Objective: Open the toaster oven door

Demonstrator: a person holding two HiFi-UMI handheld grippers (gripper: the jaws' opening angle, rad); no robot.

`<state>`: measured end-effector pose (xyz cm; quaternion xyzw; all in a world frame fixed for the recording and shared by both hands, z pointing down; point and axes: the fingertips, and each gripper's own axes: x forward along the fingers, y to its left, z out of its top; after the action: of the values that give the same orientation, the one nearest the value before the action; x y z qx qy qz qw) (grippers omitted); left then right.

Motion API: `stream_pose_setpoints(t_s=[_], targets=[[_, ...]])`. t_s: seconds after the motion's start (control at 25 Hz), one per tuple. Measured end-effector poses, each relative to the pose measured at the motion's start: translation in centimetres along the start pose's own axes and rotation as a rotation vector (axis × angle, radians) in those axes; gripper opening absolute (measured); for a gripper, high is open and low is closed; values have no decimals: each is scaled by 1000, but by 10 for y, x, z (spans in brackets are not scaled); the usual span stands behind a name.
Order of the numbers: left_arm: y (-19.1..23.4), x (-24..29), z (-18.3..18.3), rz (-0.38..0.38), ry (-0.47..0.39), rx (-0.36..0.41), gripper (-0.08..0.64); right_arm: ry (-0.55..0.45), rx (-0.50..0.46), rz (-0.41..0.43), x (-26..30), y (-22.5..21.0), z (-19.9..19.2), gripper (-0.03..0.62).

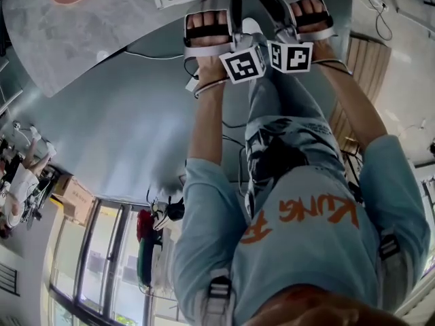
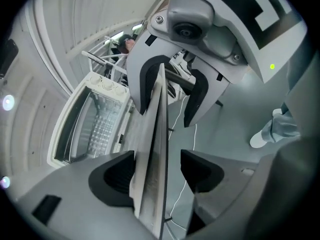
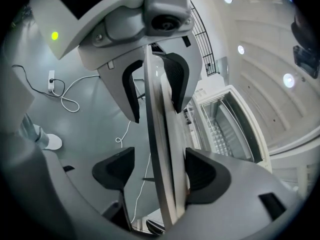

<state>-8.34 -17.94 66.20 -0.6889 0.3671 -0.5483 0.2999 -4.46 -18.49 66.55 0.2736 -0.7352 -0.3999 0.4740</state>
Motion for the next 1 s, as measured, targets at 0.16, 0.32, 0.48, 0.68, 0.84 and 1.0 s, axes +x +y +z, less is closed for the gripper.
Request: stream_pose_setpoints(t_s=[0.16,0.32,0.48,0.68,0.84,1.0], targets=[[4,3,1,60,16,13,275,-5,-8,-38,2,0,-3,301],[5,1,1,70,19,4,275,-9,-12,-55,1,-3,-1,297],[6,-6,0,43,28,-13,275,-2,10,-46,-7,-5,2,273],[2,-21,9,19,15,-81,273,-17,35,-42,-20,-5,5,247],[13,-37,22,57,-28,-190,265,-8,67,-54,-33,-11,3,108],[28,-55,27,120,-56,-273,197,-8,112,-69,-46,-22,4,56]])
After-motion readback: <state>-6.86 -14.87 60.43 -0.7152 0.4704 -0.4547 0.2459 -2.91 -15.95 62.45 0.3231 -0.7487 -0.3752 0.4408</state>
